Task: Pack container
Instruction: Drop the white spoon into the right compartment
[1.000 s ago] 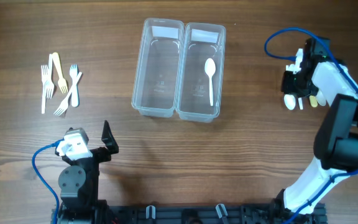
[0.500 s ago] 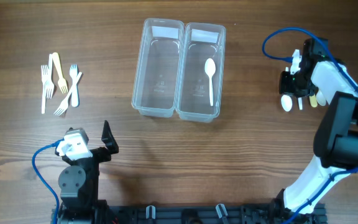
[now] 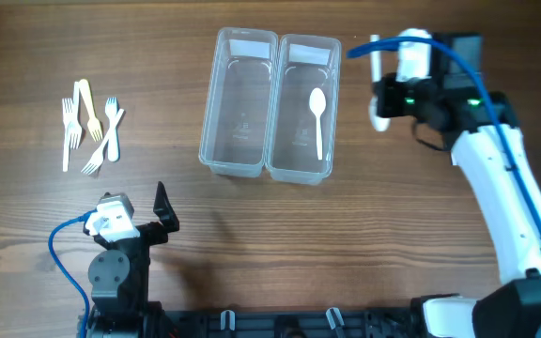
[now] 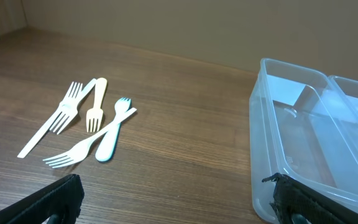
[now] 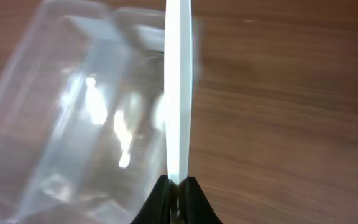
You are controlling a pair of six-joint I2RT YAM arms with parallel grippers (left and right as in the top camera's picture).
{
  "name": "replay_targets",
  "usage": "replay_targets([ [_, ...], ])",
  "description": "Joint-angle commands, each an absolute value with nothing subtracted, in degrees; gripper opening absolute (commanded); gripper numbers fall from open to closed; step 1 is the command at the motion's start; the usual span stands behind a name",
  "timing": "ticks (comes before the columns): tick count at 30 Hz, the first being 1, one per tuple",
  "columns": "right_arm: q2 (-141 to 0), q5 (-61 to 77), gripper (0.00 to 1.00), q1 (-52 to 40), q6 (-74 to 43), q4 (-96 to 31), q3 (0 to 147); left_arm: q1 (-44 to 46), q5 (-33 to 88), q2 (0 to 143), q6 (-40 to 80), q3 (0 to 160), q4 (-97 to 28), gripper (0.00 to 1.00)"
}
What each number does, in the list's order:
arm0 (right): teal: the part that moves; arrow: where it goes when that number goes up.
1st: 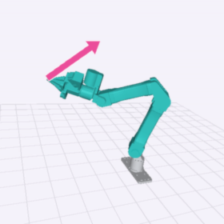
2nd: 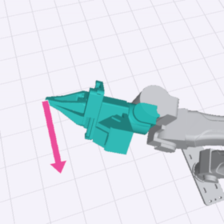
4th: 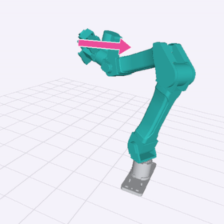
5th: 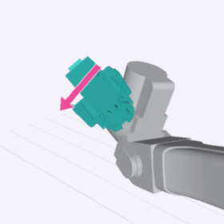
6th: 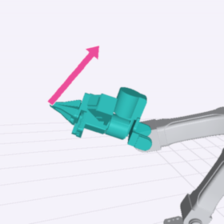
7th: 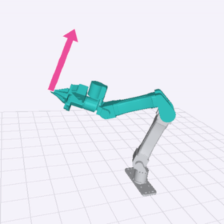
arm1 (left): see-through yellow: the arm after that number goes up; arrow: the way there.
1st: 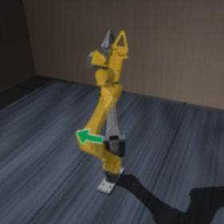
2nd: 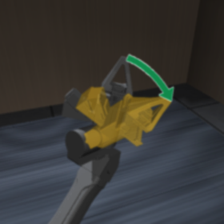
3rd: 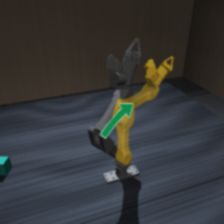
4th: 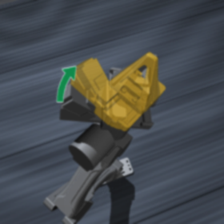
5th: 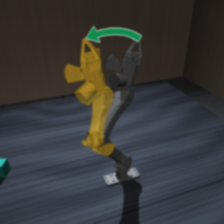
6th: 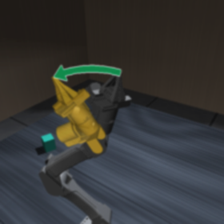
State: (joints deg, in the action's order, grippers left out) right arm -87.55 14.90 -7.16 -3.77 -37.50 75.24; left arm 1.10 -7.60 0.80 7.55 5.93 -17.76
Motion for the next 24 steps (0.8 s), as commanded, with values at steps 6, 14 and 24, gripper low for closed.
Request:
replay_targets([
  [6, -97.23, 17.04, 0.04, -18.02, -18.65, -27.33, 75.40, 0.84, -7.07, 0.38, 6.39, 5.56, -17.58, 1.00],
  [14, -102.89, 16.14, 0.36, -21.96, -18.72, -23.57, 75.40, 0.84, -7.07, 0.38, 6.39, 5.56, -17.58, 1.00],
  [24, -89.54, -0.49, 0.62, -12.84, -4.25, -34.11, 75.44, 0.84, -7.09, 0.38, 6.39, 5.56, -17.58, 1.00],
])
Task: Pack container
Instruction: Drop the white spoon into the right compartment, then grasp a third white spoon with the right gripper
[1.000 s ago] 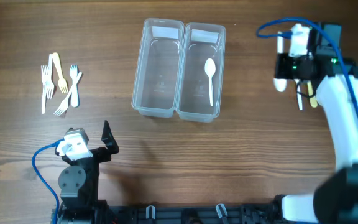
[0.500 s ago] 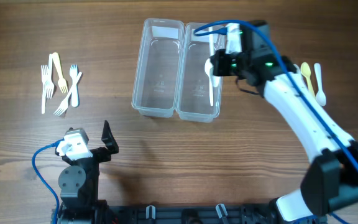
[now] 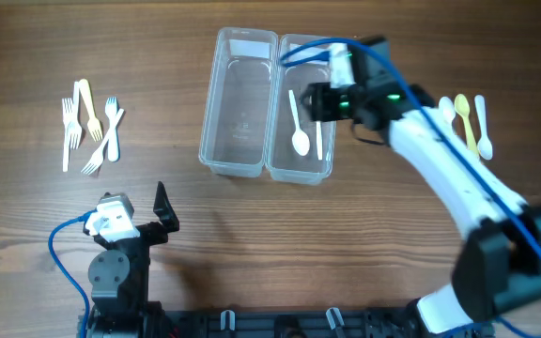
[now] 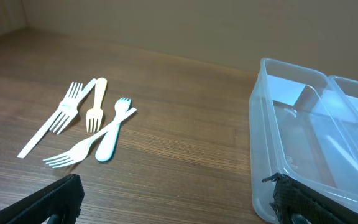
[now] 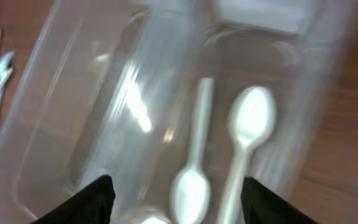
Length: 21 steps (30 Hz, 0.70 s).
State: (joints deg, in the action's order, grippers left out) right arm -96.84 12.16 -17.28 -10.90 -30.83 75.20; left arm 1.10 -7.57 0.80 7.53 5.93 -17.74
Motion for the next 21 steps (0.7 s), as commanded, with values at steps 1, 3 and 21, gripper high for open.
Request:
replay_targets([
  [1, -88.25, -5.10, 0.62, -11.44, -2.68, -36.25, 75.44, 0.84, -7.09, 0.38, 6.39, 5.56, -17.58, 1.00],
  [3, -86.28, -15.11, 0.63, -7.86, -0.40, -41.30, 75.44, 0.84, -7.07, 0.38, 6.39, 5.56, -17.58, 1.00],
  [21, -103.83, -6.35, 0.52, 11.51, 7.88, -41.19, 75.40, 0.84, -7.09, 0.38, 6.39, 5.56, -17.58, 1.00],
])
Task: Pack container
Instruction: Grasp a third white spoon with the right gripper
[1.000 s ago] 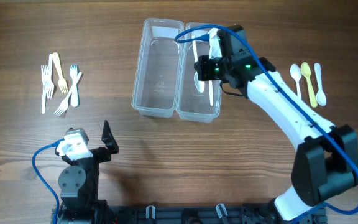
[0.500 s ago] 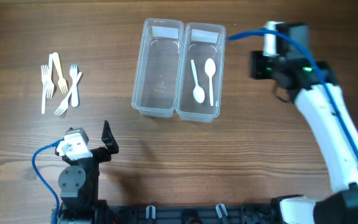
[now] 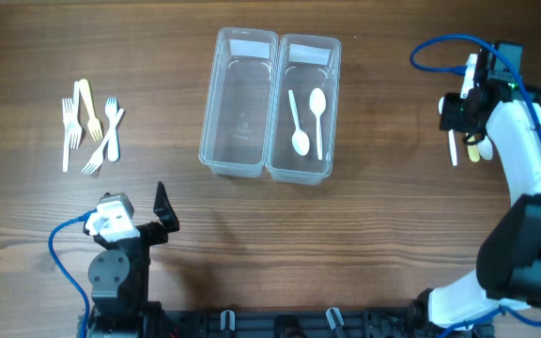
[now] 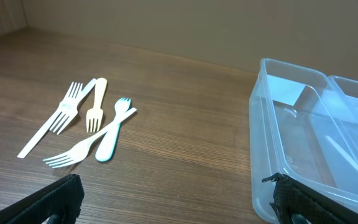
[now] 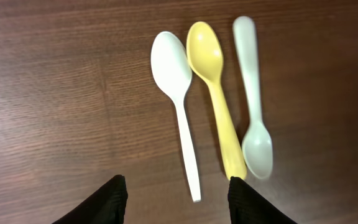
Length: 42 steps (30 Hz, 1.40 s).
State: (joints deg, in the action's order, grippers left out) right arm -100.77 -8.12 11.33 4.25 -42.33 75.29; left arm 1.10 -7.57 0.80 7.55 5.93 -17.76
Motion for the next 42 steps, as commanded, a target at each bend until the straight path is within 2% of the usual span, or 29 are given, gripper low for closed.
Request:
replay_targets([
  [1, -104.73, -6.35, 0.52, 11.51, 8.34, -40.84, 75.40, 0.84, -7.09, 0.38, 6.42, 5.56, -17.58, 1.00],
  [14, -114.65, -3.90, 0.51, 15.14, 8.80, -36.36, 75.40, 0.84, -7.09, 0.38, 6.39, 5.56, -17.58, 1.00],
  [38, -118.32, 0.10, 0.50, 15.40, 9.06, -31.53, 75.40, 0.84, -7.09, 0.38, 6.39, 5.56, -17.58, 1.00],
  [40, -118.96, 0.08, 0.42, 15.42, 9.06, -31.86, 75.40, 0.84, -7.09, 0.38, 6.39, 5.56, -17.58, 1.00],
  [41, -119.15, 0.08, 0.35, 15.40, 9.04, -32.12, 75.40, 0.84, -7.07, 0.38, 6.42, 5.56, -17.58, 1.00],
  [42, -119.15, 0.10, 0.19, 15.40, 8.93, -32.45, 75.40, 0.84, -7.07, 0.38, 6.39, 5.56, -17.58, 1.00],
])
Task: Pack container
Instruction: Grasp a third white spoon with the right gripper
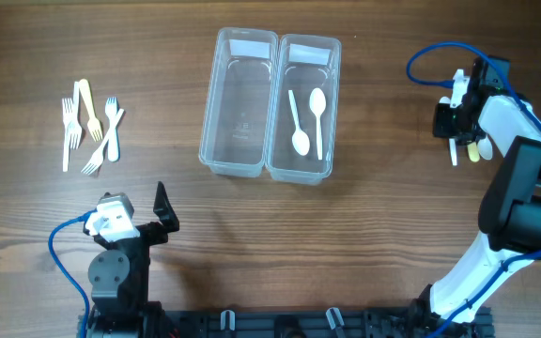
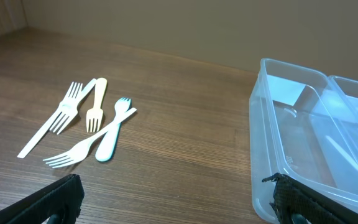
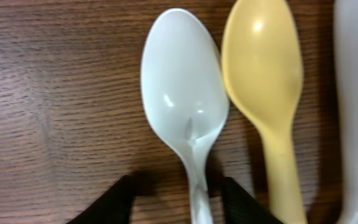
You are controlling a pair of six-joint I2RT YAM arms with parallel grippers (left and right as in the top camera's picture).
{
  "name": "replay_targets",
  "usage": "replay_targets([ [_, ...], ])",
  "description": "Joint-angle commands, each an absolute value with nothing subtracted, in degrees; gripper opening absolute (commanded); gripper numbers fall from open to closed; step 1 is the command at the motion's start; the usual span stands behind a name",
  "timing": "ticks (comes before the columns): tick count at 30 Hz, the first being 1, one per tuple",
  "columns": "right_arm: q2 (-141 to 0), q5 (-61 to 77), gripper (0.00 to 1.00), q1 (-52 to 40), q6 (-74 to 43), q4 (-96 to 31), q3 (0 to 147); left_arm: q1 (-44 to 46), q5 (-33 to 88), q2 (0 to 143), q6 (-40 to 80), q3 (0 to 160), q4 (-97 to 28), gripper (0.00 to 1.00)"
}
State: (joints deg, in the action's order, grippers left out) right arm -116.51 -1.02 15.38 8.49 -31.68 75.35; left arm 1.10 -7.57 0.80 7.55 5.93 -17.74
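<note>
Two clear containers stand side by side; the left container (image 1: 238, 103) holds nothing, and the right container (image 1: 325, 141) holds two white spoons (image 1: 306, 117). At the far right my right gripper (image 1: 455, 127) is open and low over the table. Its fingers (image 3: 114, 202) stand on either side of the handle of a white spoon (image 3: 185, 102). A yellow spoon (image 3: 263, 68) and a pale spoon lie beside it. My left gripper (image 2: 173, 205) is open near the table's front, holding nothing.
Several plastic forks (image 1: 90, 124) lie in a loose bunch at the far left, also seen in the left wrist view as forks (image 2: 86, 124). The left arm's base (image 1: 115, 272) sits at the front left edge.
My right gripper has come down much closer to the three spoons, and its open fingers now straddle the white spoon's handle. The left arm has not moved.
My right gripper held a white spoon to the right of the containers. Then it was open over the right container, which had two spoons in it. Then it hung open above three spoons at the far right, and now it is low around the white one.
</note>
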Motion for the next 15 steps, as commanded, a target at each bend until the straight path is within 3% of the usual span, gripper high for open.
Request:
replay_targets([
  [1, -119.15, 0.10, 0.04, 15.40, 8.82, -32.67, 75.40, 0.84, -7.09, 0.38, 6.39, 5.56, -17.58, 1.00],
  [8, -117.82, 0.58, 0.04, 15.16, 5.58, -34.30, 75.48, 0.84, -7.07, 0.38, 6.39, 5.56, -17.58, 1.00],
  [15, -103.09, 7.31, 0.04, 12.38, 5.28, -36.53, 77.10, 0.84, -7.07, 0.38, 6.39, 5.56, -17.58, 1.00],
])
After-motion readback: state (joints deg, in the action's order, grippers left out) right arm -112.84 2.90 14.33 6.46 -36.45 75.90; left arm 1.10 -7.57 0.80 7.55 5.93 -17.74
